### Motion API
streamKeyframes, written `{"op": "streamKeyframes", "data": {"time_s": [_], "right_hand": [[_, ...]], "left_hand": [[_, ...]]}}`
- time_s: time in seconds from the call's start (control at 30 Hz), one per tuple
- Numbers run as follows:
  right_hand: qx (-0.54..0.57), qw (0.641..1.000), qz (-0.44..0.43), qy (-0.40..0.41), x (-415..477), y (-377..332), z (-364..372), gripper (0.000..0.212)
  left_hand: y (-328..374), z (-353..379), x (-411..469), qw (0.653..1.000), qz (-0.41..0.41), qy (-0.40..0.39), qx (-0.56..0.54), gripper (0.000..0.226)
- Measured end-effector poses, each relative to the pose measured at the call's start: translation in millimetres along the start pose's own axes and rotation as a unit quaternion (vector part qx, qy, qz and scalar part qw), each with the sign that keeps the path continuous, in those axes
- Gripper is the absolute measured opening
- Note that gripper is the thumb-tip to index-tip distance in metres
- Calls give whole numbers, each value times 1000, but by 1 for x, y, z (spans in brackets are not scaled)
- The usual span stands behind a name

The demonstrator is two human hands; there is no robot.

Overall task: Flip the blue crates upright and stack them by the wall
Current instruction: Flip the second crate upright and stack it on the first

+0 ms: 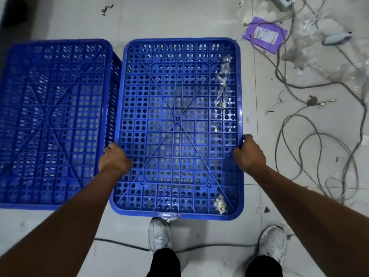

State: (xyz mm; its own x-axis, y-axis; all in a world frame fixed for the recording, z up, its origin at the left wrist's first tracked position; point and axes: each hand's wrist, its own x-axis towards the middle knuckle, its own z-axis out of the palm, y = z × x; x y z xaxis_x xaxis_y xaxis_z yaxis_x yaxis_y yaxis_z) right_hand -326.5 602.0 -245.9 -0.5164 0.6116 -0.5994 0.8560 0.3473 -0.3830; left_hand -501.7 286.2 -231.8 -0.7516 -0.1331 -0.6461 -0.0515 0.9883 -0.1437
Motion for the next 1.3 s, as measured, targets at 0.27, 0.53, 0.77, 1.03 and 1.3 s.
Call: {"op": "streamKeyframes", "data": {"time_s": [0.27, 0.53, 0.77, 1.03, 1.3], "right_hand": [[62, 998, 21, -20, 14, 19, -21, 26], [106, 990, 84, 27, 22, 63, -72, 34], [101, 986, 121, 47, 24, 125, -121, 37], [94, 986, 128, 48, 28, 166, -145, 36], [137, 981, 122, 69, 22, 168, -160, 36]], "left_hand": [[4, -14, 10, 983, -20, -139, -116, 16], [53, 7, -30, 981, 27, -157, -112, 68], [111, 36, -92, 983, 105, -133, -71, 73], [146, 70, -123, 988, 131, -76, -31, 57], [154, 83, -145, 986, 155, -63, -3, 100]]}}
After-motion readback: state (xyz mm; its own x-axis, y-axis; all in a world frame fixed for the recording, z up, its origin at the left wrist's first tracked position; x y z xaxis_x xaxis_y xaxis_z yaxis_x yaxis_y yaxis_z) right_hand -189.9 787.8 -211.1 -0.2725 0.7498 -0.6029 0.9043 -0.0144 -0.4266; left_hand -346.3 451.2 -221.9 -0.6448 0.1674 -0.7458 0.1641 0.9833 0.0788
